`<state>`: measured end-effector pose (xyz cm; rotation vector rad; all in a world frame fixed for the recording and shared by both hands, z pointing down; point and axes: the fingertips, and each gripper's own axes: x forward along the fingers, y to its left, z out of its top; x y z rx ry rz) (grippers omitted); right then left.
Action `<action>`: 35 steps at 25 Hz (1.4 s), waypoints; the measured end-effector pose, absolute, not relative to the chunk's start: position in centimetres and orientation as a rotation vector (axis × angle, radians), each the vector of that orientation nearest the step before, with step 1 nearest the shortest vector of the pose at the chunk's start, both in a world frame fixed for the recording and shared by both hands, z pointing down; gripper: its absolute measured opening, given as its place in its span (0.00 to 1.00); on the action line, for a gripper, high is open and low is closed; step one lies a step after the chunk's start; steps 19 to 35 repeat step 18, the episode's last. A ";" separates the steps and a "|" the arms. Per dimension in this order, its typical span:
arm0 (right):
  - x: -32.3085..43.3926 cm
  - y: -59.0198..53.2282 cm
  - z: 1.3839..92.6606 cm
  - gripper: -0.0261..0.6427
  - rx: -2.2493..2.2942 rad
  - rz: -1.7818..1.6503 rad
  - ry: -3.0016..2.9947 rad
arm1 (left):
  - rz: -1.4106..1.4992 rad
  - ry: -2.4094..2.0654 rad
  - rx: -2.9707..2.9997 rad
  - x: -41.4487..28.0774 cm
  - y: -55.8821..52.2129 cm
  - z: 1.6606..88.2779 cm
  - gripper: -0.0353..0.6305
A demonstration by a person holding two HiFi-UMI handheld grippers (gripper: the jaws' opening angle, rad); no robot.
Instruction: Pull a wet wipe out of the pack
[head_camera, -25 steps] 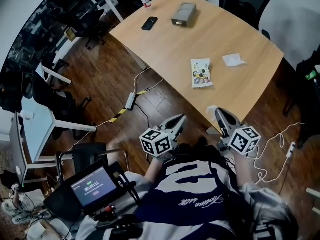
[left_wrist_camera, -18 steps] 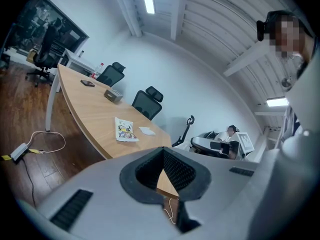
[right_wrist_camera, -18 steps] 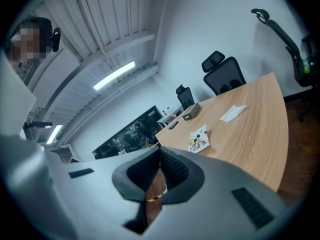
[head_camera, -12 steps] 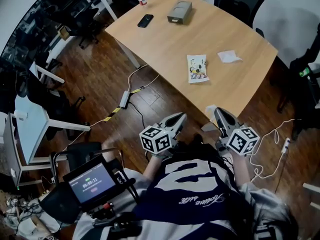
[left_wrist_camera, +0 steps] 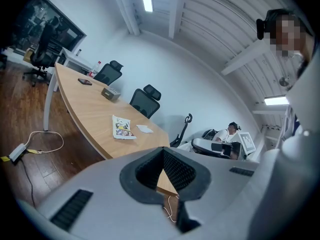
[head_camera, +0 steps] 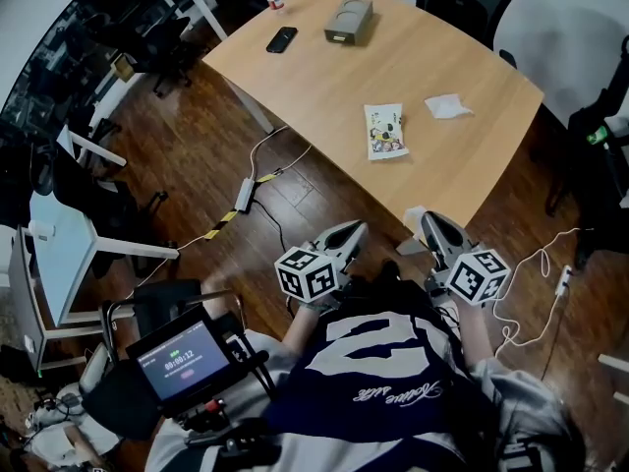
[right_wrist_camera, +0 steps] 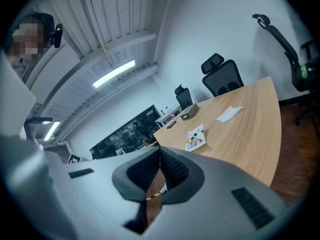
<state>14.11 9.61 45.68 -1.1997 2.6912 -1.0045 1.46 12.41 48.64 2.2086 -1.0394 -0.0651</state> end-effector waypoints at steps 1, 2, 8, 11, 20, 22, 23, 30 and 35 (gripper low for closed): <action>14.1 9.7 45.7 0.04 -1.199 -1.005 2.693 | -0.065 -1.042 2.207 1.4 12.4 48.6 0.06; 14.1 9.7 45.6 0.04 -1.199 -1.004 2.694 | -0.065 -1.043 2.207 1.4 12.5 48.5 0.06; 14.4 9.6 45.4 0.04 -1.205 -1.000 2.699 | -0.060 -1.044 2.207 1.6 12.4 48.3 0.06; 14.4 9.5 45.4 0.04 -1.207 -0.999 2.704 | -0.059 -1.042 2.209 1.7 12.3 48.3 0.06; 14.6 9.1 45.3 0.04 -1.199 -1.002 2.707 | -0.056 -1.044 2.210 2.0 11.8 48.1 0.06; 14.6 9.1 45.3 0.04 -1.199 -1.002 2.707 | -0.056 -1.044 2.210 2.0 11.8 48.1 0.06; 14.6 9.1 45.3 0.04 -1.199 -1.002 2.707 | -0.056 -1.044 2.210 2.0 11.8 48.1 0.06; 14.6 9.1 45.3 0.04 -1.199 -1.002 2.707 | -0.056 -1.044 2.210 2.0 11.8 48.1 0.06; 14.6 9.1 45.3 0.04 -1.199 -1.002 2.707 | -0.056 -1.044 2.210 2.0 11.8 48.1 0.06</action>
